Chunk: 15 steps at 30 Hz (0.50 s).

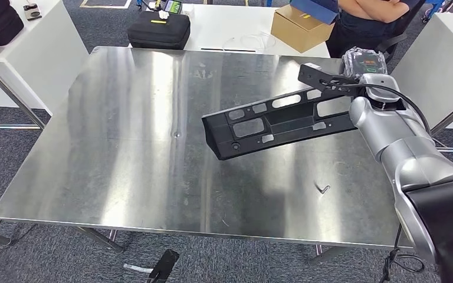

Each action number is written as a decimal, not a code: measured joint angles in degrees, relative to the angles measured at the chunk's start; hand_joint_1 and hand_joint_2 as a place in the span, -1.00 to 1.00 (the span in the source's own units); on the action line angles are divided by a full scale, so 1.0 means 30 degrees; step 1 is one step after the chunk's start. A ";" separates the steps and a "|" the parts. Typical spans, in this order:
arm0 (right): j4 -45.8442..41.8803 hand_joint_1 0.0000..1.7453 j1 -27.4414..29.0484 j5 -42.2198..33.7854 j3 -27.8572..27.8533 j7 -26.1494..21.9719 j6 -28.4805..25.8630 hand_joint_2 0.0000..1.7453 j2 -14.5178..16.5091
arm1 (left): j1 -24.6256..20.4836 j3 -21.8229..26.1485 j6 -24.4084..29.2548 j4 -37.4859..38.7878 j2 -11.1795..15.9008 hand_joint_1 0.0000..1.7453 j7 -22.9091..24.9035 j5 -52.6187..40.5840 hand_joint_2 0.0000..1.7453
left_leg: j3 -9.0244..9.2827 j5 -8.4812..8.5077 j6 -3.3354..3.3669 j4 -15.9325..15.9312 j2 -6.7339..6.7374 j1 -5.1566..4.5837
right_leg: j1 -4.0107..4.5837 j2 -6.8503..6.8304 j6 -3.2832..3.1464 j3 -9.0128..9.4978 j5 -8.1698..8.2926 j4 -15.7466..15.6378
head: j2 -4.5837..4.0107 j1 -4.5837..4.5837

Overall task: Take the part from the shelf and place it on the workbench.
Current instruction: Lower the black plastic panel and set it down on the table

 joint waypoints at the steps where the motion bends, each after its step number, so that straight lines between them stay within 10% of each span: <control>1: 0.0000 1.00 -0.0001 0.0025 -0.0053 -0.0053 0.0084 1.00 0.0000 | 0.0000 0.0025 -0.0044 0.0000 0.0004 -1.00 0.0046 0.0000 1.00 | 0.0000 0.0001 -0.0001 -0.0002 0.0000 0.0006 | 0.0002 -0.0001 -0.0001 0.0000 0.0000 0.0000 | 0.0000 0.0000; 15: 0.0000 1.00 -0.0428 -0.0357 -0.0215 -0.3463 0.5258 1.00 0.0237 | -0.0060 0.0033 -0.0823 -0.0007 0.0073 -1.00 -0.0077 -0.0401 1.00 | 0.0000 0.0003 -0.0001 -0.0004 -0.0012 0.0023 | 0.0003 -0.0007 -0.0001 0.0006 -0.0001 0.0001 | 0.0000 0.0000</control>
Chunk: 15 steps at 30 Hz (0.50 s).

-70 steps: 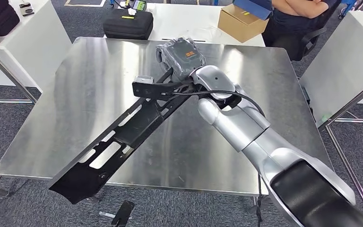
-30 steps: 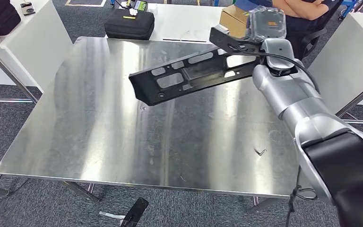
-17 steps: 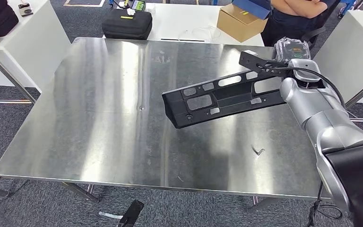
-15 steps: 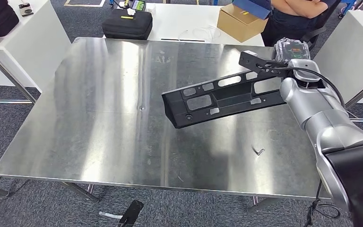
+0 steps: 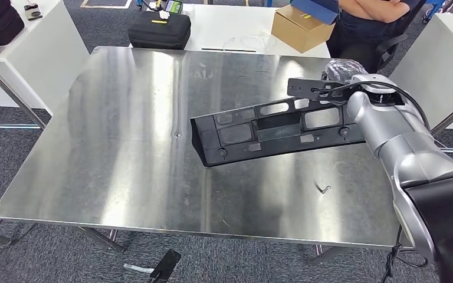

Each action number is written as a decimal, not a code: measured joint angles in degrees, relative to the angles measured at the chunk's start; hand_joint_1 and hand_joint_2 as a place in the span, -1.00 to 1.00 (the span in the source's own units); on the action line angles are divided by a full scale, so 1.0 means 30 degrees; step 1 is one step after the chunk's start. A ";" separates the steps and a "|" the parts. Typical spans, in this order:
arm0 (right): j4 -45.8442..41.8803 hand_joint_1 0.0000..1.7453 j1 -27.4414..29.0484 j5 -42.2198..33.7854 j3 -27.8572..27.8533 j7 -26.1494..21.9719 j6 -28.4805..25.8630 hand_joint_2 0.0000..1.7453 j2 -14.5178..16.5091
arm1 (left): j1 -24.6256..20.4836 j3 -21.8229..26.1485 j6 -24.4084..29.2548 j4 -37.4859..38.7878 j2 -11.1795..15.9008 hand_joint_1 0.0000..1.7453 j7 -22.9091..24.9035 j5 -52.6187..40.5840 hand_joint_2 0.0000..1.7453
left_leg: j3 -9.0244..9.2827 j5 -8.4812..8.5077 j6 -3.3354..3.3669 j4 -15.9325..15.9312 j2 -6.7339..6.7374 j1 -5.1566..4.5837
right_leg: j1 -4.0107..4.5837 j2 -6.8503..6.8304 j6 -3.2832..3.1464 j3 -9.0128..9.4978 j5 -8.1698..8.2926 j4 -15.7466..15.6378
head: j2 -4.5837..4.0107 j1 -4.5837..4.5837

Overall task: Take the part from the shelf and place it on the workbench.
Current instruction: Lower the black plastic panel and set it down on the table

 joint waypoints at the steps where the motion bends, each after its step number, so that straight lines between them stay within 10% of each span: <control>1: 0.0000 1.00 -0.0024 -0.0016 -0.0002 -0.0036 0.0060 1.00 0.0025 | -0.0004 -0.0002 -0.0009 0.0000 0.0007 -1.00 0.0002 -0.0002 1.00 | 0.0000 0.0000 0.0000 0.0000 -0.0005 0.0000 | 0.0000 -0.0003 0.0000 0.0001 0.0000 0.0000 | 0.0000 0.0002; 2: 0.0002 1.00 -0.0049 -0.0060 -0.0007 -0.0115 0.0195 1.00 0.0045 | -0.0006 -0.0004 -0.0013 0.0000 0.0013 -1.00 0.0002 -0.0005 1.00 | 0.0000 0.0001 0.0000 0.0000 -0.0006 0.0001 | 0.0000 -0.0005 0.0000 0.0001 0.0000 0.0000 | 0.0000 0.0004; 6: 0.0020 -1.00 -0.0145 -0.0357 -0.0071 -0.0889 0.1233 -1.00 0.0209 | -0.0044 -0.0006 -0.0013 -0.0004 0.0029 -1.00 0.0004 -0.0015 1.00 | -0.0001 0.0001 -0.0001 0.0000 0.0002 0.0000 | 0.0001 -0.0001 0.0000 0.0001 0.0000 0.0002 | 0.0000 0.0004; 15: -0.0300 -1.00 -0.0178 -0.0676 0.0040 -0.2304 0.2242 -1.00 0.1016 | -0.0064 -0.0004 0.0264 -0.0098 -0.0084 -1.00 -0.0053 0.0038 1.00 | 0.0001 0.0002 -0.0002 -0.0001 0.0006 0.0005 | 0.0003 -0.0001 0.0000 0.0001 0.0000 0.0004 | 0.0000 0.0002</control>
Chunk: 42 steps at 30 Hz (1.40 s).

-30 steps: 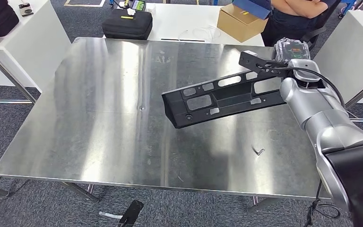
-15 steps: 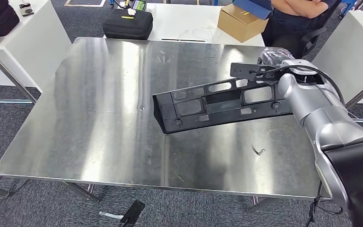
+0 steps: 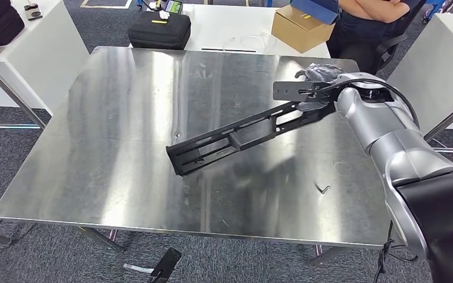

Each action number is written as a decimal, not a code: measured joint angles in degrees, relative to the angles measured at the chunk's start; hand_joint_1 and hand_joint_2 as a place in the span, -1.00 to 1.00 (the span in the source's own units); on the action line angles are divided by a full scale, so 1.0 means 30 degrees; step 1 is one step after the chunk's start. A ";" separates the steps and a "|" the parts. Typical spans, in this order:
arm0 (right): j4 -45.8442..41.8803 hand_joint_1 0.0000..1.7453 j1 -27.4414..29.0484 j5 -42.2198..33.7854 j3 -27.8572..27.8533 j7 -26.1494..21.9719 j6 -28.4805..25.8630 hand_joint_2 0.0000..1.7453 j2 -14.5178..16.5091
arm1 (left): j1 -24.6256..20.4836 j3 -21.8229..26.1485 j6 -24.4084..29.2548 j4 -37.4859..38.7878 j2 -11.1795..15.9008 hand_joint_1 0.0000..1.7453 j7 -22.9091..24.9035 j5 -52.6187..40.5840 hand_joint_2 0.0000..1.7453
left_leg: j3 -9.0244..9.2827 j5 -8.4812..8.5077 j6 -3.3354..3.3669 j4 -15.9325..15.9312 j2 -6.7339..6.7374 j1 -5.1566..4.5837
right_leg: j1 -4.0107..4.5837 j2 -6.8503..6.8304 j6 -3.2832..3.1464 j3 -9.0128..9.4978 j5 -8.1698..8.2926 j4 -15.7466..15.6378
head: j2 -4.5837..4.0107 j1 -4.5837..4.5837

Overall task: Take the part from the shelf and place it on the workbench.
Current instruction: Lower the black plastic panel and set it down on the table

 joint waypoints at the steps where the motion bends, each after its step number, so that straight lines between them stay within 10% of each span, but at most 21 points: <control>1: -0.0044 -1.00 -0.0007 -0.0004 0.0033 -0.0031 0.0080 -1.00 0.0122 | 0.0000 0.0002 0.0000 -0.0007 -0.0004 -1.00 -0.0002 0.0007 1.00 | 0.0000 0.0000 0.0000 0.0000 0.0001 0.0000 | 0.0000 0.0000 0.0000 -0.0001 0.0000 0.0000 | 0.0000 0.0000; 27: -0.0108 -1.00 -0.0299 0.1086 0.2135 -0.0239 0.1524 -1.00 0.0874 | 0.0041 0.0007 -0.0140 -0.0040 0.0002 -1.00 0.0044 -0.0002 1.00 | 0.0000 0.0001 -0.0001 0.0000 -0.0009 -0.0001 | -0.0001 -0.0002 -0.0002 0.0005 -0.0002 0.0000 | 0.0000 0.0004; 31: -0.0102 -1.00 -0.0397 0.1992 0.2819 -0.0519 0.2352 -1.00 0.0812 | 0.0047 0.0007 -0.0412 -0.0040 0.0002 -1.00 0.0129 -0.0009 -1.00 | 0.0001 0.0001 -0.0001 0.0000 -0.0008 -0.0002 | -0.0002 -0.0002 -0.0002 0.0003 -0.0002 0.0000 | 0.0000 0.0004; 42: -0.0805 -1.00 -0.0288 0.1566 0.3321 0.2426 -0.5587 -1.00 -0.0653 | 0.0483 0.0231 0.0497 -0.0080 0.0005 -1.00 -0.0798 0.0348 -1.00 | 0.0000 0.0000 0.0000 0.0001 -0.0028 -0.0005 | -0.0004 -0.0015 -0.0002 0.0008 -0.0003 -0.0003 | 0.0000 0.0002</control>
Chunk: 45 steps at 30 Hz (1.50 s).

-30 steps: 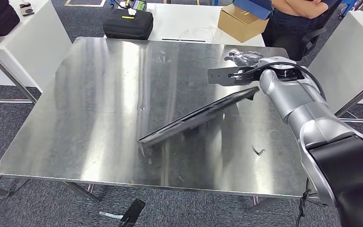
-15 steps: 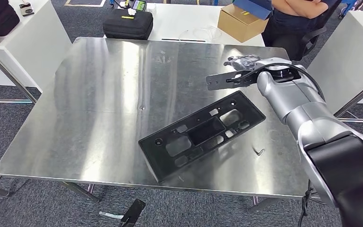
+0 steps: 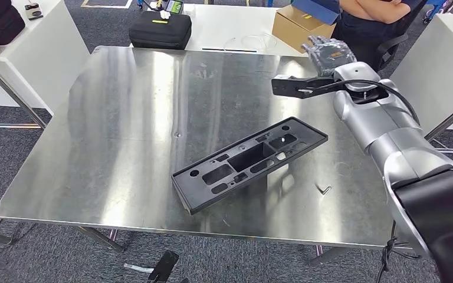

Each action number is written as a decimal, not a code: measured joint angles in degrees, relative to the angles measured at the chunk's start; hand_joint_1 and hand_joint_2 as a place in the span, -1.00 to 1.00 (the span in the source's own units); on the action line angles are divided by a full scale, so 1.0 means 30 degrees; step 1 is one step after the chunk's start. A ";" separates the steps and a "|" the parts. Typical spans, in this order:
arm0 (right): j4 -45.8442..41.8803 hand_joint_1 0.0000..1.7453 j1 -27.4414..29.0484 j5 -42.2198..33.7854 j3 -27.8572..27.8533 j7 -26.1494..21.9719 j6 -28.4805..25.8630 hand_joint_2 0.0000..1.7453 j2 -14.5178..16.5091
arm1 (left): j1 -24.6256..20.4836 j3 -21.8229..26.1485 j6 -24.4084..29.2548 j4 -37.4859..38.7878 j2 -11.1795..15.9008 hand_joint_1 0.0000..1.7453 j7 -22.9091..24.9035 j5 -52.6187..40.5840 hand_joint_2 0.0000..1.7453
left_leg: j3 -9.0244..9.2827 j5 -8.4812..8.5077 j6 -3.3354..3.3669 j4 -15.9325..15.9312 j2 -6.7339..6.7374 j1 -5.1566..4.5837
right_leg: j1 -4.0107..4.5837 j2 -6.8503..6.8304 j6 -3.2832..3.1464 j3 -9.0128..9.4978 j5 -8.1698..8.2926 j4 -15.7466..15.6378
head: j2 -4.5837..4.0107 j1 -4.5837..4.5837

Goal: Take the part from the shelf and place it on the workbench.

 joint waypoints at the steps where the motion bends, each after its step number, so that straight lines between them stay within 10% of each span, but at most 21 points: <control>1: -0.0102 -1.00 0.0001 -0.0035 -0.0121 0.0055 -0.0205 -1.00 -0.0159 | 0.0060 0.0044 0.0035 -0.0005 -0.0002 -1.00 -0.0073 0.0004 -1.00 | 0.0000 -0.0001 0.0000 0.0000 0.0002 0.0000 | 0.0000 0.0000 0.0000 0.0000 0.0000 0.0000 | 0.0000 0.0004; 12: -0.0751 -1.00 0.0120 0.0208 -0.1034 0.1870 -0.2676 -1.00 -0.1377 | 0.0278 0.0250 0.0246 -0.0018 -0.0002 -1.00 -0.0720 0.0223 -1.00 | 0.0009 0.0011 0.0007 0.0001 -0.0041 0.0007 | 0.0002 -0.0042 -0.0001 0.0000 -0.0006 0.0000 | 0.0000 -0.0002; 30: 0.0107 -1.00 0.4117 -0.2713 -0.8161 0.3841 -0.7439 -1.00 -0.8952 | 0.1084 0.1350 0.0869 0.0013 0.0392 -1.00 -0.1909 0.1140 -1.00 | 0.0067 -0.0073 0.0151 0.0003 -0.0169 -0.0095 | -0.0067 -0.0161 0.0150 0.0100 -0.0107 -0.0015 | 0.0000 -0.0013; 36: -0.0951 -1.00 0.9414 -0.8094 -1.2413 -0.1701 -0.9849 -1.00 -1.0414 | 0.1385 0.1432 0.0931 0.0038 0.0617 -1.00 -0.2232 0.1058 -1.00 | 0.0089 -0.0122 0.0183 -0.0001 -0.0323 -0.0097 | -0.0061 -0.0297 0.0252 0.0206 -0.0189 -0.0015 | 0.0000 -0.0011; 37: -0.1444 -1.00 1.0332 -0.8510 -1.3148 -0.2252 -0.9974 -1.00 -1.0557 | 0.1405 0.1455 0.0937 0.0044 0.0663 -1.00 -0.2353 0.1071 -0.50 | 0.0085 -0.0128 0.0190 -0.0003 -0.0329 -0.0106 | -0.0068 -0.0302 0.0253 0.0200 -0.0191 -0.0015 | 0.0000 -0.0006; 39: -0.2480 -1.00 1.1902 -0.9049 -1.4390 -0.2844 -1.0045 -1.00 -1.0887 | 0.1431 0.1490 0.0955 0.0057 0.0760 -1.00 -0.2537 0.1067 -0.50 | 0.0075 -0.0138 0.0199 -0.0008 -0.0322 -0.0115 | -0.0079 -0.0300 0.0252 0.0186 -0.0196 -0.0014 | 0.0000 -0.0015; 40: -0.3015 -1.00 1.2559 -0.9416 -1.4955 -0.3159 -1.0032 -1.00 -1.1028 | 0.1445 0.1496 0.0971 0.0062 0.0802 -1.00 -0.2612 0.1056 0.00 | 0.0071 -0.0142 0.0201 -0.0011 -0.0325 -0.0117 | -0.0084 -0.0300 0.0249 0.0189 -0.0200 -0.0014 | 0.0000 -0.0006; 41: -0.3543 -1.00 1.3125 -1.0004 -1.5494 -0.3661 -0.9948 -1.00 -1.1159 | 0.1467 0.1496 0.1000 0.0067 0.0840 -1.00 -0.2702 0.1094 -0.50 | 0.0059 -0.0147 0.0201 -0.0016 -0.0326 -0.0121 | -0.0085 -0.0300 0.0246 0.0194 -0.0203 -0.0012 | 0.0000 -0.0006; 43: -0.5018 -1.00 1.4122 -1.1825 -1.6598 -0.5251 -0.9560 -1.00 -1.1177 | 0.1540 0.1536 0.1059 0.0093 0.0931 -1.00 -0.2955 0.1319 -0.50 | 0.0061 -0.0158 0.0195 -0.0021 -0.0309 -0.0131 | -0.0093 -0.0274 0.0241 0.0190 -0.0206 -0.0010 | 0.0000 -0.0001; 44: -0.5979 -1.00 1.4525 -1.2725 -1.7103 -0.6038 -0.9310 -1.00 -1.1084 | 0.1580 0.1583 0.1080 0.0113 0.0978 -1.00 -0.3115 0.1472 -1.00 | 0.0069 -0.0167 0.0190 -0.0024 -0.0285 -0.0136 | -0.0099 -0.0246 0.0241 0.0189 -0.0206 -0.0009 | 0.0000 -0.0011; 45: -0.7099 -1.00 1.4859 -1.3437 -1.7550 -0.6608 -0.9089 -1.00 -1.0913 | 0.1611 0.1636 0.1084 0.0140 0.1029 -1.00 -0.3265 0.1603 -1.00 | 0.0090 -0.0174 0.0187 -0.0024 -0.0254 -0.0139 | -0.0104 -0.0216 0.0241 0.0187 -0.0205 -0.0009 | 0.0000 -0.0018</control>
